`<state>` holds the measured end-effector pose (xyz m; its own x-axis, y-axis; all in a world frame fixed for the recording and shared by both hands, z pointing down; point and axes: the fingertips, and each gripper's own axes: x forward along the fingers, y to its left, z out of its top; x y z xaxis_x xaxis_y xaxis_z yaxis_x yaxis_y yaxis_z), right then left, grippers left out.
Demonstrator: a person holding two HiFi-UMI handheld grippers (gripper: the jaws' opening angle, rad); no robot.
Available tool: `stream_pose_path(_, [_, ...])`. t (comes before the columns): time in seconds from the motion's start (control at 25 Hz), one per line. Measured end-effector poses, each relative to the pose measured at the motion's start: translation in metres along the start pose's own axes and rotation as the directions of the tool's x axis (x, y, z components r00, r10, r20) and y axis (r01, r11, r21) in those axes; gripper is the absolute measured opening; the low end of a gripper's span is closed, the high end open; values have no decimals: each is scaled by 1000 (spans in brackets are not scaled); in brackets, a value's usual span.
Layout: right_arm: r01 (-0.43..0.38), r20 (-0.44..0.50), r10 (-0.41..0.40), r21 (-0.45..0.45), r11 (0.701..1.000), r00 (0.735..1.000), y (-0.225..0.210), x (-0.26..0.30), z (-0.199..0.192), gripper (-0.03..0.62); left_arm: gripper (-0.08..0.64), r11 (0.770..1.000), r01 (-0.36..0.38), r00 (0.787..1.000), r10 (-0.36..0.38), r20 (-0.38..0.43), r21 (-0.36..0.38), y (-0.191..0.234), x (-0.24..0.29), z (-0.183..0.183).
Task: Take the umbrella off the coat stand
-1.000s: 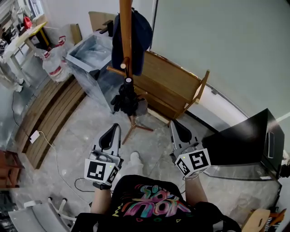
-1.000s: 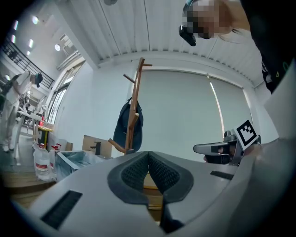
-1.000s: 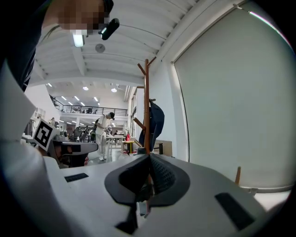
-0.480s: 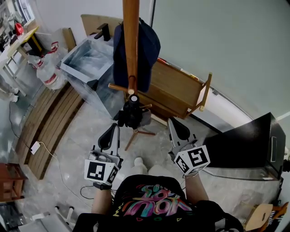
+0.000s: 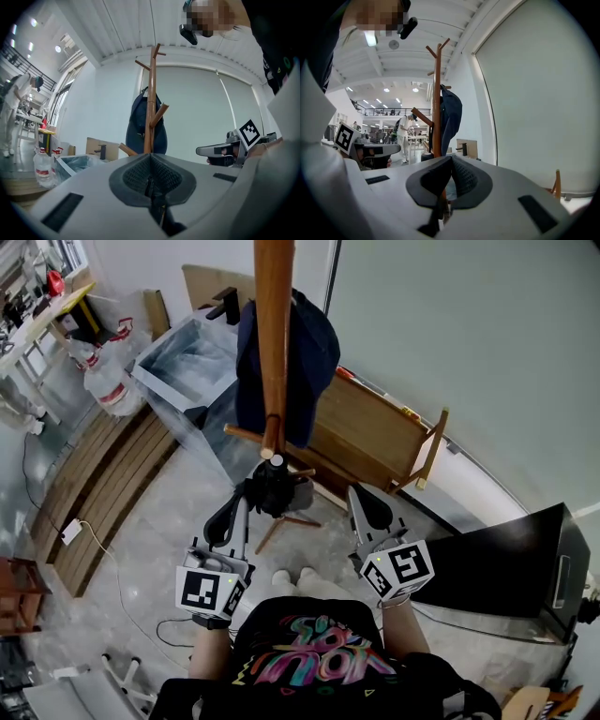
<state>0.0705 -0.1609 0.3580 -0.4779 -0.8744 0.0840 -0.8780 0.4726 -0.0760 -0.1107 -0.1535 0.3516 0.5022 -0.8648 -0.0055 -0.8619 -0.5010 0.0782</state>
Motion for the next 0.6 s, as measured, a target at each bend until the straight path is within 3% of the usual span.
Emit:
stream_pose_path(0.52, [-90,-33,90,3,996,995,-16,18,-13,15,29,995,-95,995,95,10,-2,2,13,-8])
stream_pose_path(0.6, [-97,-39,97,7,995,995,-17,20,-15,15,73,996,-85,996,85,25,-1,0,16,-8])
